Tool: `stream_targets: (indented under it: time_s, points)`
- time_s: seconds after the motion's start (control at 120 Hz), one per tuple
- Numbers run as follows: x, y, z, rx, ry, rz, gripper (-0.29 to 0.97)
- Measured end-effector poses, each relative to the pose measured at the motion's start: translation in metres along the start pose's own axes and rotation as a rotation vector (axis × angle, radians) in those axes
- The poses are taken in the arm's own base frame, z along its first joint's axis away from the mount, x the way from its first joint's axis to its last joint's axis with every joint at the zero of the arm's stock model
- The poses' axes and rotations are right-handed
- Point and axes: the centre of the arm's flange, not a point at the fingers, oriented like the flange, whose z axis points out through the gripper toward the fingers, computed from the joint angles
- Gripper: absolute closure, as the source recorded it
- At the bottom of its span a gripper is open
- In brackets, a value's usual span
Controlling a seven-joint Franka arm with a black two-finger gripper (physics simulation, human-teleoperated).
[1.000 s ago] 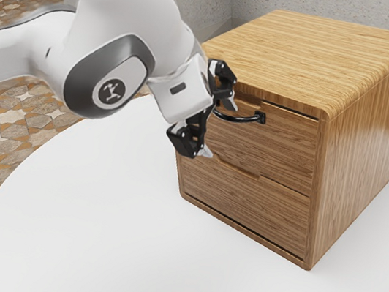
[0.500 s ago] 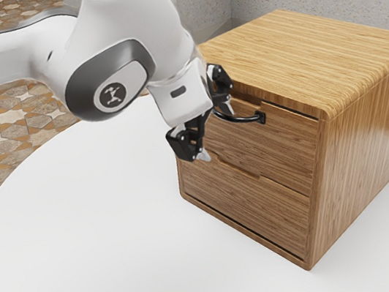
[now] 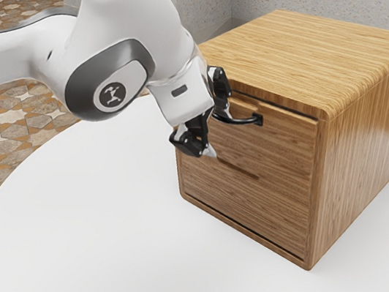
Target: Pull the drawer handle with one arm to open the drawer
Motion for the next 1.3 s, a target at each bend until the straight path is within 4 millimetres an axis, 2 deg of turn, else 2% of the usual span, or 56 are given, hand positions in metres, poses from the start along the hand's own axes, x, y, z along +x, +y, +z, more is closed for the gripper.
stream_targets:
  time_s: [0.267, 0.383, 0.508, 1.0, 1.175, 1.3]
  points:
    - [0.000, 0.004, 0.000, -0.006, 0.001, -0.006, 0.31]
    - [0.002, 0.009, -0.007, -0.007, 0.010, -0.004, 0.37]
    - [0.004, 0.018, -0.008, -0.017, 0.016, 0.000, 0.36]
    - [-0.011, 0.052, -0.025, -0.037, 0.034, -0.015, 0.36]
    - [-0.011, 0.062, -0.039, -0.029, 0.049, -0.012, 0.45]
    - [-0.011, 0.070, -0.042, -0.033, 0.051, -0.011, 0.42]
